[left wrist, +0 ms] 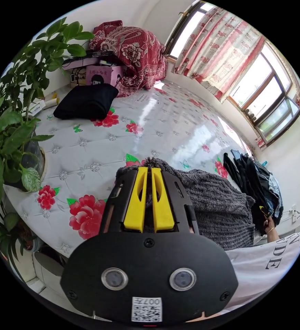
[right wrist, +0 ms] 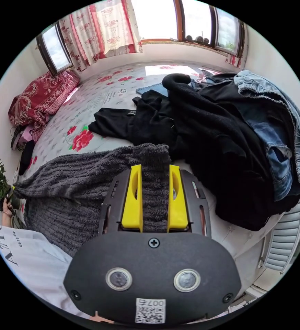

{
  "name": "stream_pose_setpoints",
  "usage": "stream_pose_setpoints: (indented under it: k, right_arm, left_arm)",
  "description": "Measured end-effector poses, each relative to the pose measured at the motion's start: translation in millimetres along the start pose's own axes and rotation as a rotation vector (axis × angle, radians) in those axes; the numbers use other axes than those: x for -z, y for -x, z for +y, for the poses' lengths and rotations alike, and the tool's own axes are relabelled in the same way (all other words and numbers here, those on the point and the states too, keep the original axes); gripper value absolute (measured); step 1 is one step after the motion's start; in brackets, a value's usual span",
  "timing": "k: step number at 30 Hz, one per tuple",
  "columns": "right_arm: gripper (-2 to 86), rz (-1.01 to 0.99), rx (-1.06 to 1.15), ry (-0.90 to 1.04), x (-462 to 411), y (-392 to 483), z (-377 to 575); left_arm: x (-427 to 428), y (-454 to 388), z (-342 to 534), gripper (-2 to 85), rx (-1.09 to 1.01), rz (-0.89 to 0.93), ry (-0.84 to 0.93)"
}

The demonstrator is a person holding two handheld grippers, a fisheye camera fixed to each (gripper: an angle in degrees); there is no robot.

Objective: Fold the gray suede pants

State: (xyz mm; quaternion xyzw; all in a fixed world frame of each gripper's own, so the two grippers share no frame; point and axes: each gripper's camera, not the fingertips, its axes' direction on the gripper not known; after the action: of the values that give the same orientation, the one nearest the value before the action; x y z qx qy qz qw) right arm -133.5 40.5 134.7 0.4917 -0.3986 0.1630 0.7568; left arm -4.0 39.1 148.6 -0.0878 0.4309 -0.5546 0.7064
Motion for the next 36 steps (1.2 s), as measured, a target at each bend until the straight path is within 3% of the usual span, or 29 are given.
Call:
stream_pose_setpoints:
  k: [8, 14, 19, 24, 27, 32, 36]
  right_arm:
    - [4.4, 0.160, -0.036, 0.237, -119, 2, -64]
    - [1.1, 0.127, 0.037, -0.049, -2, 20, -40]
    - [1.3, 0.148, 0.036, -0.336, 100, 14, -62]
    - [3.3, 0.201, -0.049, -0.390, 89, 11, -155]
    - [3.7, 0.215, -0.145, -0.253, 36, 5, -189]
    - [4.0, 0.086, -0.056, -0.175, -11, 32, -114]
    - [4.5, -0.001, 0.066, 0.008, -50, 64, 35]
  left_arm:
    - [3, 7, -13, -0.5, 0.097, 0.035, -0.012]
    - [17, 16, -22, -0.6, 0.127, 0.058, -0.013]
    - [-4, 7, -62, -0.5, 0.169, 0.130, -0.136]
    - [-65, -35, -131, 2.4, 0.162, 0.093, -0.191]
    - [-108, -47, -150, 6.6, 0.208, 0.011, -0.081]
    - [-102, -51, -106, 9.1, 0.126, -0.147, -0.021]
    - [-76, -49, -17, 9.4, 0.097, -0.194, 0.057]
